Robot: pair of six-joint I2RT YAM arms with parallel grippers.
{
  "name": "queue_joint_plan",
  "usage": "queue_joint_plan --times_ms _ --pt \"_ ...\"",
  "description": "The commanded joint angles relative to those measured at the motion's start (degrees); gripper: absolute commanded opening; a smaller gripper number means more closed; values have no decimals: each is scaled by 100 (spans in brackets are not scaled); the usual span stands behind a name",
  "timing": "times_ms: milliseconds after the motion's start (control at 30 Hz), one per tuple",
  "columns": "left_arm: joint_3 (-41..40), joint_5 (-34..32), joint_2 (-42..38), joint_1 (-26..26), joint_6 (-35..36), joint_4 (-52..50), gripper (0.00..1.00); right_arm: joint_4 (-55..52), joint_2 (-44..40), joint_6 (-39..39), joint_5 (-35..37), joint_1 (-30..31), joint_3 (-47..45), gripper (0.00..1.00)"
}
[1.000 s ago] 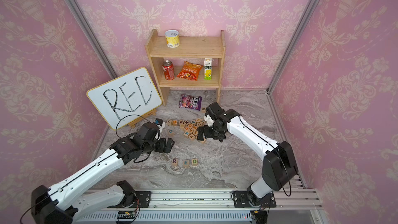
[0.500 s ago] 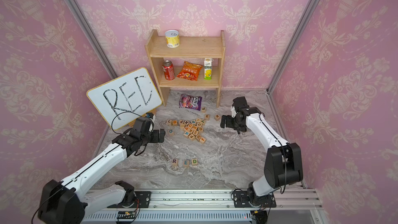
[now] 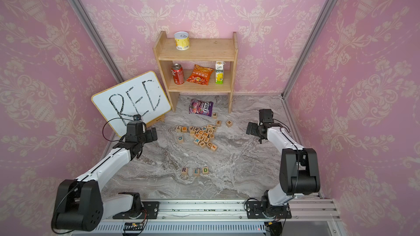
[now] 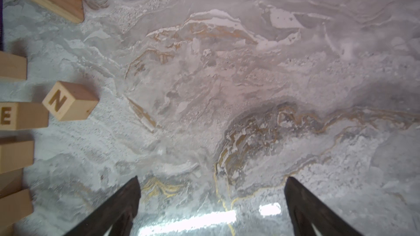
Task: Assemble the uppercase word "red" with letter blocks
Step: Reset both arms
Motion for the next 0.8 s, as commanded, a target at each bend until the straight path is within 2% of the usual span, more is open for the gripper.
queue_joint_plan --times_ms 0,133,267,400,467,667,733,767 --pt "-238 -170 276 234 368 806 99 1361 31 -388 369 -14 -488 100" --pt "-601 132 611 573 242 1925 99 2387 -119 -497 507 -18 -1024 100" --pt "-906 355 1159 660 157 3341 99 3052 -211 -528 721 -19 -1392 100" --pt "-849 377 1740 674 315 3930 99 3614 -267 -530 854 -19 -1698 100" --pt "-816 588 1730 671 403 3849 99 3922 -333 -530 853 -11 -1874 100" --pt "-1897 574 1563 654 411 5720 99 5055 -678 -823 1016 249 -2635 100" --pt "-2050 514 1628 638 415 6070 99 5585 -571 -1031 1160 475 -2847 100" --pt "-2079 505 1702 612 435 6184 99 5499 -545 -1121 1221 568 -2787 100"
